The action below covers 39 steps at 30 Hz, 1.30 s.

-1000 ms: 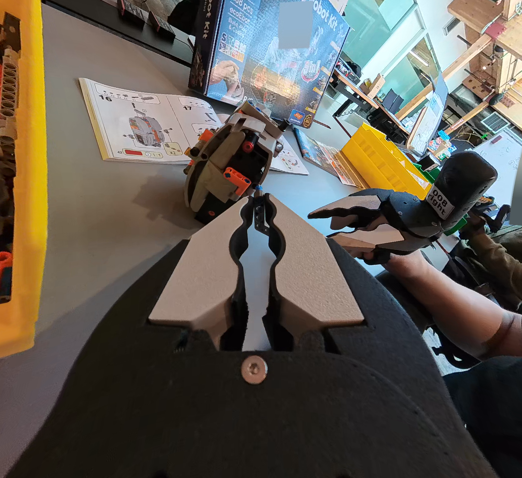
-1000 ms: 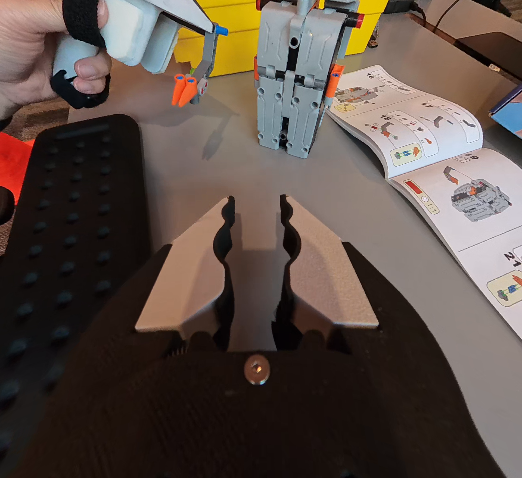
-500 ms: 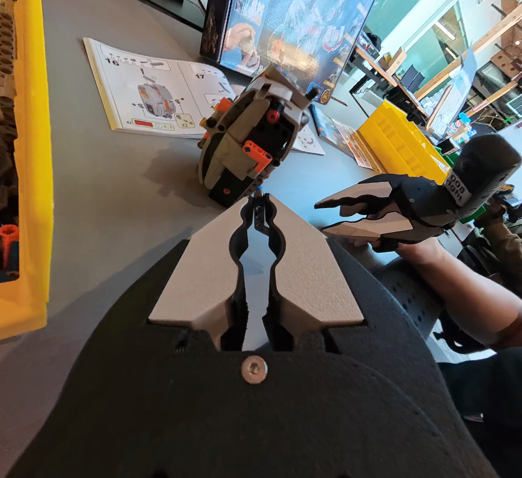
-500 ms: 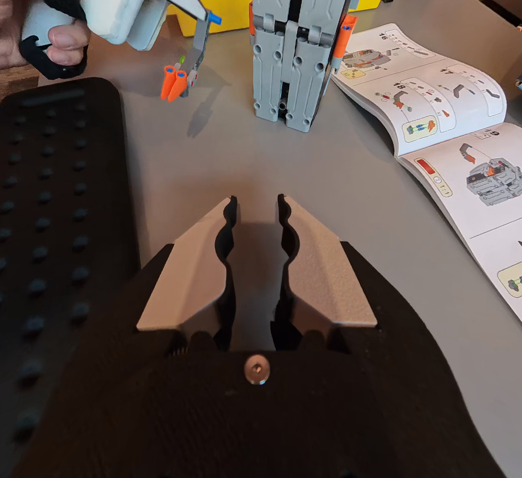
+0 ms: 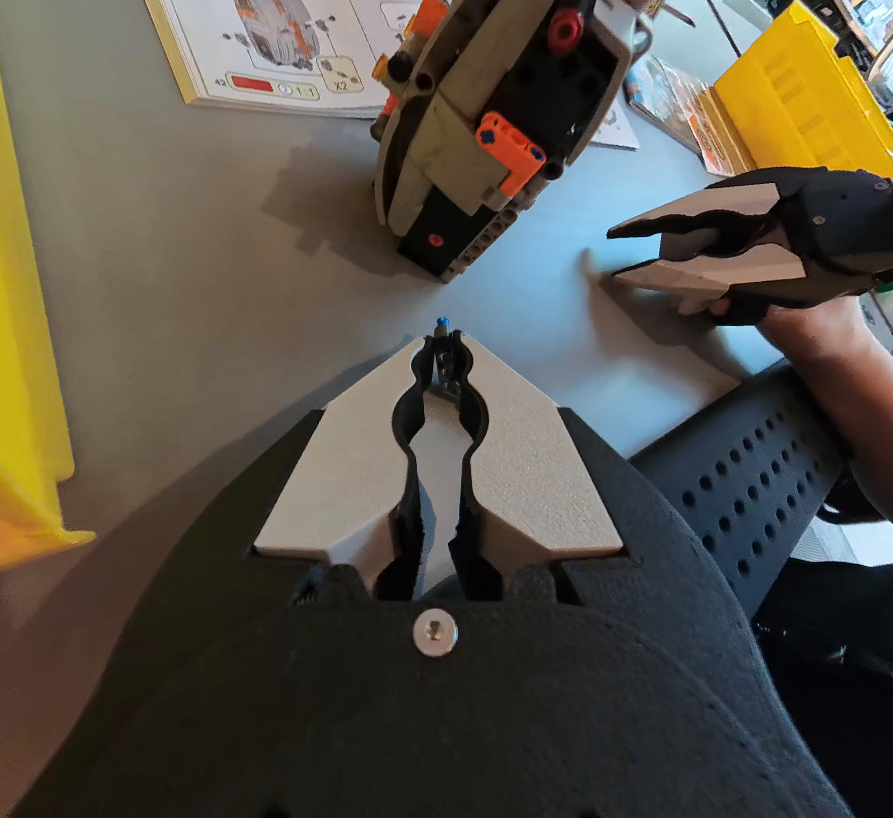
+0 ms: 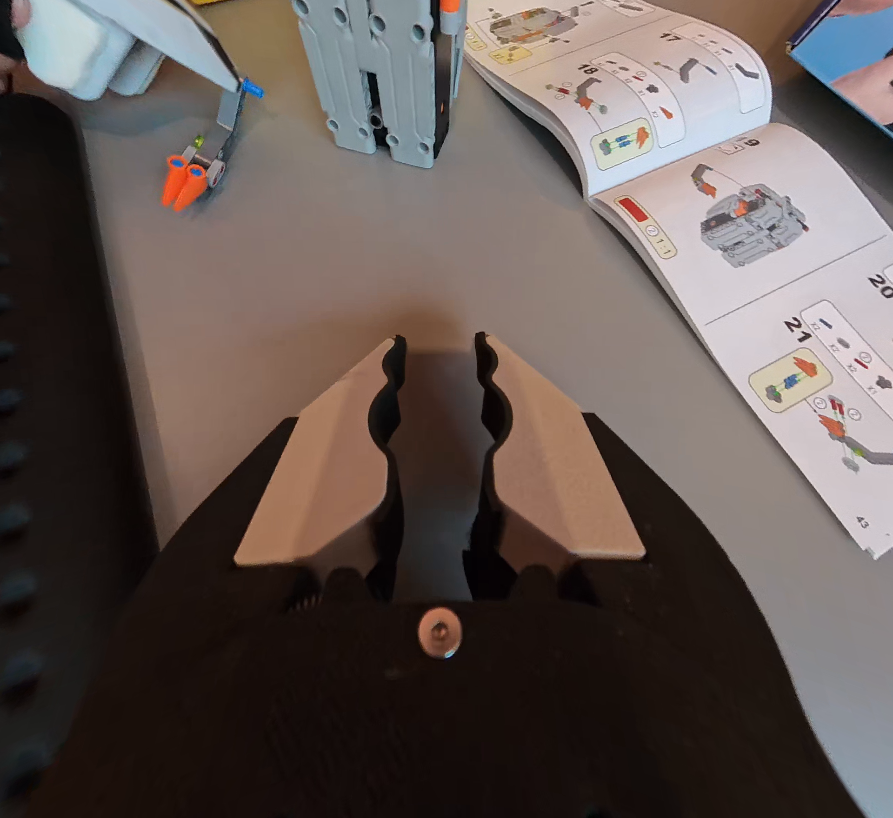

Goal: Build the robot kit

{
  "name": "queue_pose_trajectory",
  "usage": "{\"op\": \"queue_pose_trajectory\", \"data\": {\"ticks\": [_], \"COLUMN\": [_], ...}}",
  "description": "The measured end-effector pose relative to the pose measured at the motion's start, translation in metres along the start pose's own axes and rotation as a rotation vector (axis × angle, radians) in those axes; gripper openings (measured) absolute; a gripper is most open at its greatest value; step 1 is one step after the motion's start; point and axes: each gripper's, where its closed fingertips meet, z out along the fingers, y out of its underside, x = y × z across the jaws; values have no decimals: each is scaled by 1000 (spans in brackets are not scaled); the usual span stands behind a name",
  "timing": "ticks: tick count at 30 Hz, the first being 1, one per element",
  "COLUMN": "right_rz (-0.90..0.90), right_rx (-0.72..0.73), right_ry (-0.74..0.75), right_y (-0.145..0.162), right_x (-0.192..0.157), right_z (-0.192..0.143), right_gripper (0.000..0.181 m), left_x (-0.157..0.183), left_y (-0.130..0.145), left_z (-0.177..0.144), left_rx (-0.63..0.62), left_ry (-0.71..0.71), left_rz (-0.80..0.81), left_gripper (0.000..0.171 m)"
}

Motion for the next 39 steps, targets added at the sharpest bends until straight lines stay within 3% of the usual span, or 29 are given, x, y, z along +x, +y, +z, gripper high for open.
{"op": "queue_pose_trajectory", "data": {"ticks": [7, 9, 14, 23, 33, 36, 39], "right_rz": [24, 34, 64, 62, 33, 23, 11], "right_rx": [24, 13, -19, -54, -41, 21, 103], "right_ry": [35, 50, 163, 284, 285, 283, 289], "right_y": [-1, 0, 7, 14, 12, 3, -9], "right_x": [7, 10, 29, 49, 46, 46, 47], "right_z": [-4, -3, -5, -10, -11, -15, -28], "right_gripper": [29, 29, 31, 37, 48, 52, 60], "left_x": [-2, -1, 1, -4, 27, 32, 42], "left_y": [3, 1, -3, -23, -71, -77, -80], "left_z": [-1, -3, -9, -49, -118, -133, -146], "left_rx": [14, 28, 65, 208, 406, 445, 469], "left_ry": [47, 71, 65, -111, -171, -210, -189], "left_rz": [-45, -59, -35, 164, 480, 538, 584], "left_gripper": [6, 22, 33, 38, 81, 99, 102]}}
